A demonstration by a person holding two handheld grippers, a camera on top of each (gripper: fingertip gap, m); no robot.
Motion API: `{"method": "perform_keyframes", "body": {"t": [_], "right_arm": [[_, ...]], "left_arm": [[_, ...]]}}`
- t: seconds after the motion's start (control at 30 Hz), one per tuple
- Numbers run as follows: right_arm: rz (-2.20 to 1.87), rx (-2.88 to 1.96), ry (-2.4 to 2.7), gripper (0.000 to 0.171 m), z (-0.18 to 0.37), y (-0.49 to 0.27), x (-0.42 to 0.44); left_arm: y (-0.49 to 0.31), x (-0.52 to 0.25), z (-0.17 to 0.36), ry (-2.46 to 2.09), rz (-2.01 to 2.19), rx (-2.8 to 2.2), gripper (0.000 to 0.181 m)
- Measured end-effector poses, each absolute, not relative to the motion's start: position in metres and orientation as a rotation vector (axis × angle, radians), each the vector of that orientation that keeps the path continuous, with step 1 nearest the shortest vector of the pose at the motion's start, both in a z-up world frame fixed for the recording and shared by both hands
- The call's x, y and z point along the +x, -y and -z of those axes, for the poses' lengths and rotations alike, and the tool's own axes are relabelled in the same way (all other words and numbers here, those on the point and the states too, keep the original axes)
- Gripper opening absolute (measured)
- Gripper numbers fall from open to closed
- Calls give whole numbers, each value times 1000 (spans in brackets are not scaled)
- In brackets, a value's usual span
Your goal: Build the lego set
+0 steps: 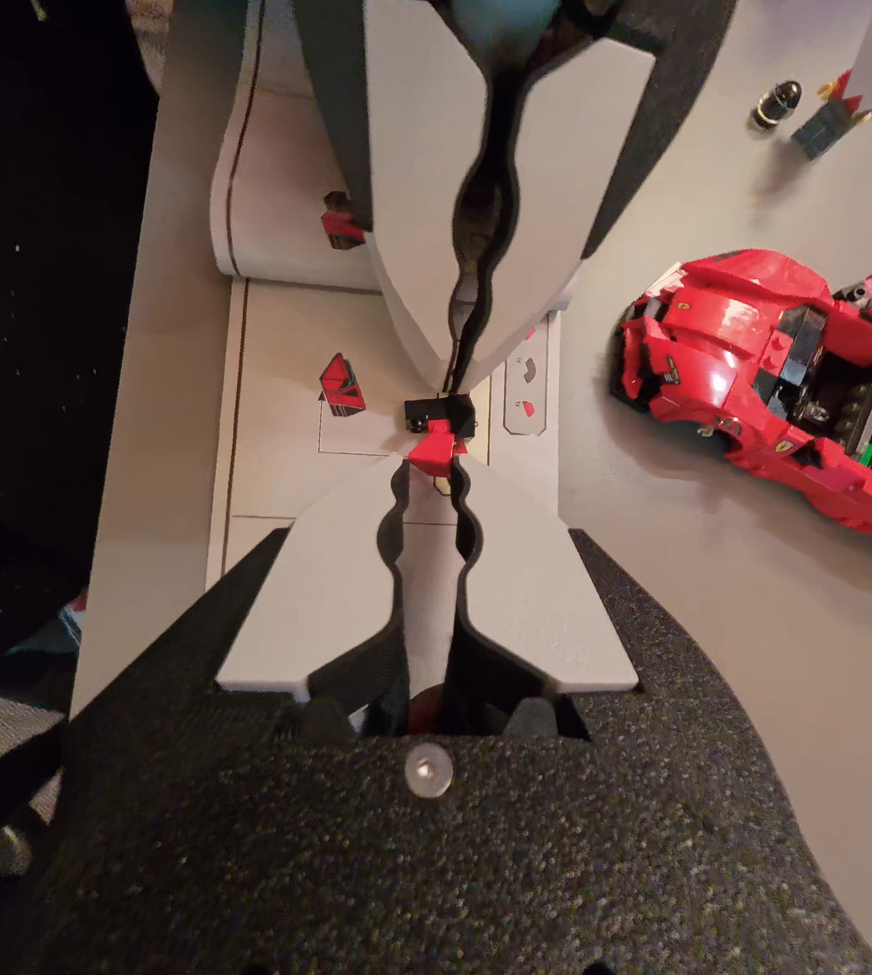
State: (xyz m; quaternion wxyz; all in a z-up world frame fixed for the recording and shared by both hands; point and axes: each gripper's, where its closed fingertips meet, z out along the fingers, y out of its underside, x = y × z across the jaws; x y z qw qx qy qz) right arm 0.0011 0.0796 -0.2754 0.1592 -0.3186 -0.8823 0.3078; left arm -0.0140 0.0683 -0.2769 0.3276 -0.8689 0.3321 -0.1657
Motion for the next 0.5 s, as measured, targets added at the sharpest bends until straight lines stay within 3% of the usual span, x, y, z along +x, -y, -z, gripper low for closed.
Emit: {"method": "perform_keyframes", "body": {"t": [0.5], "right_arm": [[-671, -813, 2687, 14, 278, -77, 0]], "left_arm": [[-71, -12, 278, -867, 440, -2256, 2]]}}
